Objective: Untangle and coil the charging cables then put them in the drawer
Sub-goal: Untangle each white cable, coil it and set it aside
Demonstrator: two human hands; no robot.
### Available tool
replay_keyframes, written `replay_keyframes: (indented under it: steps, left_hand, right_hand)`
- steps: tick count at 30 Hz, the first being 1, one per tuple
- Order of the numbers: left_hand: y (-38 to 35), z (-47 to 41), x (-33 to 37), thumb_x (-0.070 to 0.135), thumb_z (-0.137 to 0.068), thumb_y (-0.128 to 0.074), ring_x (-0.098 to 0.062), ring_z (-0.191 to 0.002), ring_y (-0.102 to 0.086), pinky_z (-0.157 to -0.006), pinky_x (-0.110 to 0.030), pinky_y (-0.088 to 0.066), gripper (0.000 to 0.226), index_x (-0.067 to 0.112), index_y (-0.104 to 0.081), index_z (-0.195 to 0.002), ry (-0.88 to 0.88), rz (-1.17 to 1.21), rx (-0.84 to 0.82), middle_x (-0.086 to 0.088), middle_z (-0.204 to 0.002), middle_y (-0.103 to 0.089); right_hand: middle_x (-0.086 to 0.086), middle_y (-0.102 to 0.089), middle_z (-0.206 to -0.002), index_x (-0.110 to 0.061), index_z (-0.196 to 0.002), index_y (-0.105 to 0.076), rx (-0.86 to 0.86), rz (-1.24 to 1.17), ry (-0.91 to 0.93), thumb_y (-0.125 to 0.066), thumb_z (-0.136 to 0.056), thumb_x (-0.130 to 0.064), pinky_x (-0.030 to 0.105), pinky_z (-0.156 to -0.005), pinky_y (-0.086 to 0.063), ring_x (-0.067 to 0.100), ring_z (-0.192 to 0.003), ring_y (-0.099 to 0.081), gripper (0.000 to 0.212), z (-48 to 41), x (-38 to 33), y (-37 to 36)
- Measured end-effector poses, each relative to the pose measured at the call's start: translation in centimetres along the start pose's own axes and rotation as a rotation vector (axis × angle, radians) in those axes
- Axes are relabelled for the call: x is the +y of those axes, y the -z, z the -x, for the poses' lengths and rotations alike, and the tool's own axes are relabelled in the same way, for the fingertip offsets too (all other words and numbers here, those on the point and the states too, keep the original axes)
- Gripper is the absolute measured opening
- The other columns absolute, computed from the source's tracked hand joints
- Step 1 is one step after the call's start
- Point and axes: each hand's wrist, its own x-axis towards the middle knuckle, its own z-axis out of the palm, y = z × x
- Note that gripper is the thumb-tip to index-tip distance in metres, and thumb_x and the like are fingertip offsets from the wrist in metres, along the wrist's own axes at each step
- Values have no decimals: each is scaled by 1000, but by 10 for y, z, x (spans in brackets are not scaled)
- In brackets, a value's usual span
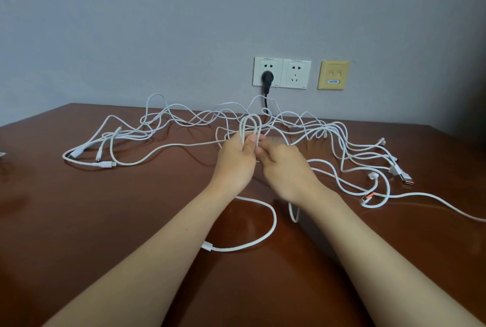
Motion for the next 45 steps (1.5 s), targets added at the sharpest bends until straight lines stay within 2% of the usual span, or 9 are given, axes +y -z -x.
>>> replay_keyframes:
  steps: [3, 7, 15, 20, 28, 30, 34, 41, 45]
  left_hand:
    - [1, -2, -3, 17, -99, -40, -29, -97, -59, -77, -27, -38, 20, 19, -57, -91, -22, -54, -4, 1, -79, -57]
    - [2, -3, -6, 26, -99, -40, -28, -102, -56, -73, -25, -33, 23, 10, -56, -100, -30, -185, -5, -10, -100, -64]
    - [16, -9, -7, 29, -100, -33, -38, -96, -60, -85, -42, -45, 29, 8, -52, -103, -127, -493, 105, -14, -102, -66]
    - [17, -15, -7, 20, -101, -31, -23, -63, -64, -49, -24, -54, 23, 13, -45, -85, 139, 134, 91, -13, -85, -69]
    - [27, -24, 1, 20, -103, -28, -9, -37, -56, -64, -30, -57, 30, 9, -41, -79, 390, 952, 140, -2, -48, -47]
    - [31, -28, 0, 23, -103, -29, -6, -29, -39, -47, -22, -52, 32, 11, -40, -76, 389, 1001, 152, 4, -39, -38]
    - [36, -31, 0, 25, -103, -29, -3, -28, -21, -31, -11, -21, 34, 15, -38, -73, 386, 908, 178, 6, -45, -31]
    - [35, -28, 0, 23, -103, -28, -1, -26, -19, -30, -11, -15, 32, 16, -37, -73, 346, 593, 160, 2, -60, -30]
    - [29, -26, -2, 23, -103, -29, -1, -25, -20, -30, -10, -16, 32, 17, -38, -72, 288, 389, 94, 2, -59, -33]
  right_hand:
    - [7, -54, -134, -14, -123, -55, -26, 40, 20, -33, -101, -29, 36, -89, -43, 36, -115, -50, 35, 1, 0, 4]
    - [16, -63, -110, -13, -118, -57, -61, 34, 39, -34, -100, -26, 39, -86, -45, 37, -104, -54, 32, 1, 0, 4]
    - [11, -62, -113, -17, -113, -57, -168, 72, 60, -33, -100, -32, 37, -86, -42, 34, -109, -53, 32, 3, -1, -3]
    - [5, -65, -94, -19, -93, -63, -104, -4, 46, -37, -98, -39, 37, -84, -45, 27, -97, -57, 34, 2, 5, -2]
    - [-6, -46, -57, -20, -65, -51, -108, -78, 14, -44, -95, -43, 34, -71, -42, 13, -63, -48, 38, 0, 11, 3]
    - [-6, -46, -57, -21, -62, -46, -103, -84, -9, -46, -93, -45, 34, -70, -39, 16, -67, -47, 39, 0, 13, 5]
    - [-6, -45, -59, -23, -64, -42, -103, -31, -24, -46, -94, -44, 31, -64, -32, 19, -69, -45, 36, 1, 13, 5]
    - [-6, -45, -80, -15, -89, -61, 109, 148, 245, -52, -93, -29, 27, -74, -25, 23, -91, -50, 17, 1, 10, 10]
    - [-15, -34, -66, -11, -84, -67, 199, 67, 374, -51, -82, -34, 27, -70, -25, 14, -74, -42, 29, 1, 8, 8]
